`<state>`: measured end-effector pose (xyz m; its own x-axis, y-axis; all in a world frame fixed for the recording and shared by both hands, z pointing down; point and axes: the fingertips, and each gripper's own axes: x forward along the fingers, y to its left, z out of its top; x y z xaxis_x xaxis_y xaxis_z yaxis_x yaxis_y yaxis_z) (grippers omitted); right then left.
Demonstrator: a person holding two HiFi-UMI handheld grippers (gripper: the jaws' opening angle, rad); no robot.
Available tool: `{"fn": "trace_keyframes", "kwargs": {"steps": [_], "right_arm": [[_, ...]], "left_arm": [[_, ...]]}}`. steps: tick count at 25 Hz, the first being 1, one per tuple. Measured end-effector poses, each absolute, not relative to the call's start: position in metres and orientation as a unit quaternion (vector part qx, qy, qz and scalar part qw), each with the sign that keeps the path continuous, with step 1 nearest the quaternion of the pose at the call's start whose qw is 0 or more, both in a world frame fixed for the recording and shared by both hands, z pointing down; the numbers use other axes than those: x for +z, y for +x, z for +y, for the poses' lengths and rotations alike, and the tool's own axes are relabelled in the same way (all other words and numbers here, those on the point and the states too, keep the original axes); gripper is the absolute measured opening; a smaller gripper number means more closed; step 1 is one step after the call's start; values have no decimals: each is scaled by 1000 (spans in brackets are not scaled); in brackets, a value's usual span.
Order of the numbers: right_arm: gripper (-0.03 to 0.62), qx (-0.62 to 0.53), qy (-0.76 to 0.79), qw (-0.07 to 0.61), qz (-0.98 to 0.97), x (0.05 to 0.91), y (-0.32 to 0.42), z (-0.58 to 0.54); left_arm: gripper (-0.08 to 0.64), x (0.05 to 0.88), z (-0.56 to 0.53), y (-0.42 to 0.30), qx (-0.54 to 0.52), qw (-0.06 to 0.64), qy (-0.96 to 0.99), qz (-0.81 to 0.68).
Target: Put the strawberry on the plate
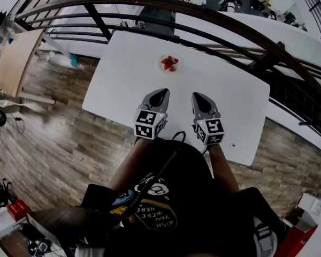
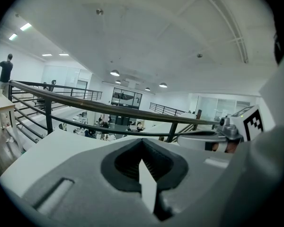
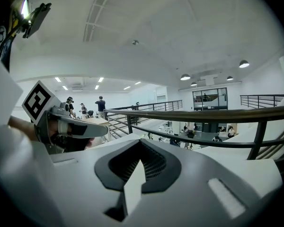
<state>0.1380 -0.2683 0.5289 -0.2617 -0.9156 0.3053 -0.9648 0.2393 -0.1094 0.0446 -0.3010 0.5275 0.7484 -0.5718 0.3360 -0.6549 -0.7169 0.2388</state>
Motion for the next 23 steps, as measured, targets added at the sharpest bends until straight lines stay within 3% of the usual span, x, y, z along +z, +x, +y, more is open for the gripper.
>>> {"fn": "trace_keyframes", "kwargs": {"steps": [23], "right_arm": [[3, 134, 575, 86, -802, 520, 129, -267]], "left_arm": [[5, 528, -290, 47, 118, 168, 921, -330]]}}
